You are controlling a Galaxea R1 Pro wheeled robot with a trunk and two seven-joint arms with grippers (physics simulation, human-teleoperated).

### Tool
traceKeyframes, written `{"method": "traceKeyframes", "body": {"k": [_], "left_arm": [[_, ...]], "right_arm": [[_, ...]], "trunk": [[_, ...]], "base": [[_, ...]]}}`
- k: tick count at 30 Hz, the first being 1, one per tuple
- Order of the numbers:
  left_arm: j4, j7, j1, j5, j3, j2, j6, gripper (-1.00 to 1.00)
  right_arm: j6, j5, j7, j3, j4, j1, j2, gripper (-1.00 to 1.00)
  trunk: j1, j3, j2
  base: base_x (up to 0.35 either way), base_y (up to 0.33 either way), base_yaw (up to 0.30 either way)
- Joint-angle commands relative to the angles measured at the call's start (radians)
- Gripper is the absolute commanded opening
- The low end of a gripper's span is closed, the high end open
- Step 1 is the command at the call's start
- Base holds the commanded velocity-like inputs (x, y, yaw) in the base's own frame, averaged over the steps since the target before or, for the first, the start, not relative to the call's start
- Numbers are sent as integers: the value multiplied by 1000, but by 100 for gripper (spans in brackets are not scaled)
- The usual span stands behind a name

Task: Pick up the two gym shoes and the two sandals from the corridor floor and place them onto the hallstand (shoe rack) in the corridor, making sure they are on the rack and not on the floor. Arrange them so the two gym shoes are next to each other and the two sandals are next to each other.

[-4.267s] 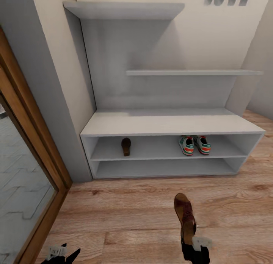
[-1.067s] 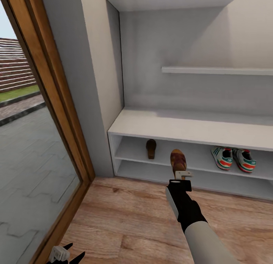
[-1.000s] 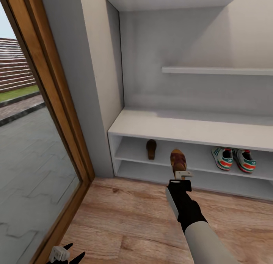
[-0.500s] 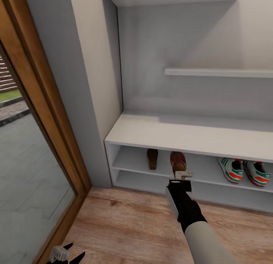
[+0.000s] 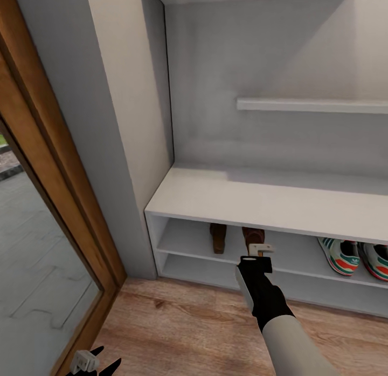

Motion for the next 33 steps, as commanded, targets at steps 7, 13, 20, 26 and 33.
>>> {"method": "traceKeyframes", "body": {"k": [7, 13, 20, 26, 33], "left_arm": [[1, -5, -1, 2, 1, 0, -3, 100], [1, -5, -1, 2, 1, 0, -1, 100], [1, -5, -1, 3, 2, 0, -2, 100], [2, -5, -1, 3, 1, -1, -2, 100], [3, -5, -1, -4, 2, -2, -2, 100]], "right_arm": [[8, 7, 0, 1, -1, 0, 0, -100], [8, 7, 0, 0, -1, 0, 0, -100], [8, 8, -1, 0, -1, 0, 0, -100], [8, 9, -1, 0, -1, 0, 0, -100], [8, 9, -1, 0, -1, 0, 0, -100]], "trunk": [[1, -15, -1], [3, -38, -2], [3, -42, -2], [3, -42, -2], [3, -42, -2]], "base": [[2, 0, 11], [0, 0, 66], [0, 0, 21], [83, 9, 1], [116, 24, 0]]}}
